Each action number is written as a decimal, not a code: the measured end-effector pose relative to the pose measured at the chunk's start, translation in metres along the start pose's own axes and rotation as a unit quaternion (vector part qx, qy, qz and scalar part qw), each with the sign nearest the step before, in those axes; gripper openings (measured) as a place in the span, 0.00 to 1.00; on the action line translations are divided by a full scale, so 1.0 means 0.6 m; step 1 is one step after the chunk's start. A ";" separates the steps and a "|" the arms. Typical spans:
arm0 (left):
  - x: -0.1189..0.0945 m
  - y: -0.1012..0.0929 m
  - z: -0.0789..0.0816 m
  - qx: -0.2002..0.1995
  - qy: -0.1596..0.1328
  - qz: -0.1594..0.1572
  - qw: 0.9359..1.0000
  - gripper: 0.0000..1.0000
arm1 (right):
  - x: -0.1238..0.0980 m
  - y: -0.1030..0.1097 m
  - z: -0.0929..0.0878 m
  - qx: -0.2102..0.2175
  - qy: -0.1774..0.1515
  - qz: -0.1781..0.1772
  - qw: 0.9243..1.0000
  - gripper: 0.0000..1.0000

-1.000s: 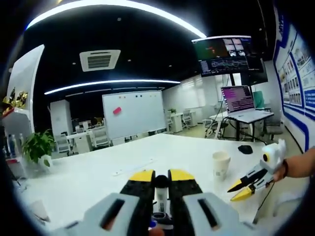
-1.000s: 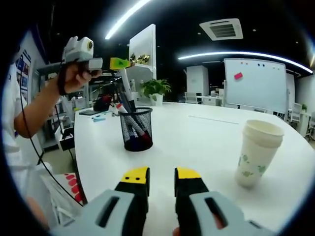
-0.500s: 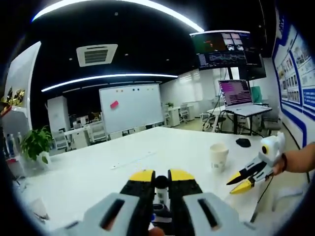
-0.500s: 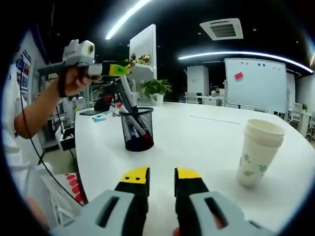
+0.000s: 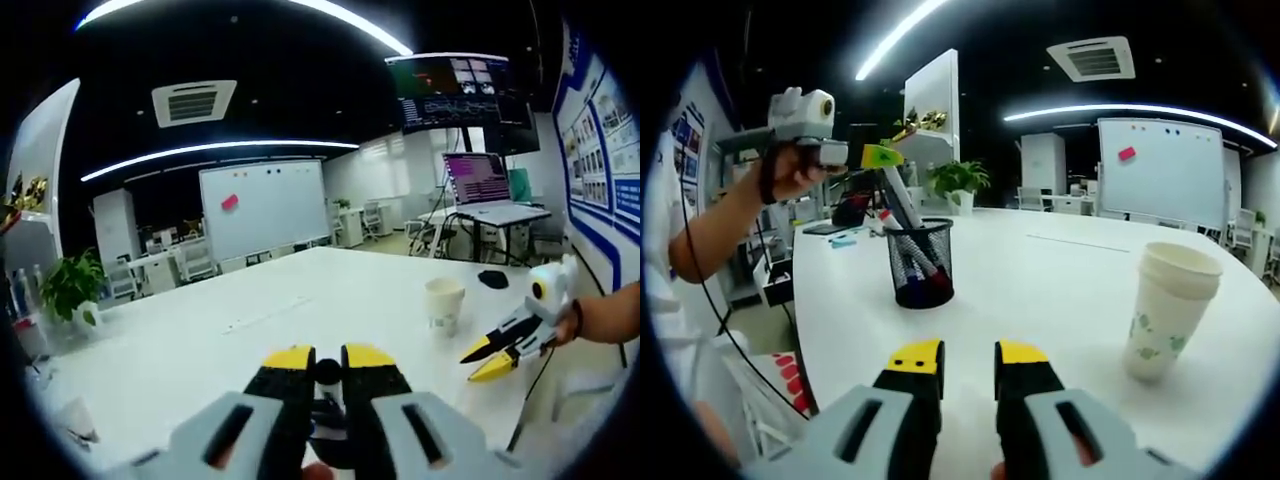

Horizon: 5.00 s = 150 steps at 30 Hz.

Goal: Place the scattered laser pointers and whiteboard markers into the pen holder and stack the scattered paper cups together

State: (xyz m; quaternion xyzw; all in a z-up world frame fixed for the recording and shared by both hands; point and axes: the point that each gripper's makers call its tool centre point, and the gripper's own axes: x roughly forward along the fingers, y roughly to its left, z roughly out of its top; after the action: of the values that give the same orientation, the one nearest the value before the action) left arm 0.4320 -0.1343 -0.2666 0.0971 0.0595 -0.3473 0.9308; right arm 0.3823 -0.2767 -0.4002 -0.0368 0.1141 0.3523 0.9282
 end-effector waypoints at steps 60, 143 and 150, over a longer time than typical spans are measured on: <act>0.001 -0.008 -0.035 0.020 0.013 -0.020 1.000 0.31 | 0.006 0.011 -0.001 -0.006 0.007 0.005 1.000 0.19; -0.085 -0.003 -0.120 -0.020 0.002 0.023 1.000 0.47 | 0.009 0.030 -0.012 -0.022 0.023 0.031 0.999 0.21; -0.090 -0.004 -0.131 -0.024 0.000 0.027 0.999 0.47 | 0.010 0.038 -0.016 -0.029 0.030 0.041 0.998 0.21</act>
State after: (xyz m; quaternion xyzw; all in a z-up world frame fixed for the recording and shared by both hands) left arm 0.3864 -0.0845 -0.3339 0.0760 0.0653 -0.3207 0.9419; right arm 0.3698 -0.2574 -0.4104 -0.0691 0.1329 0.3916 0.9078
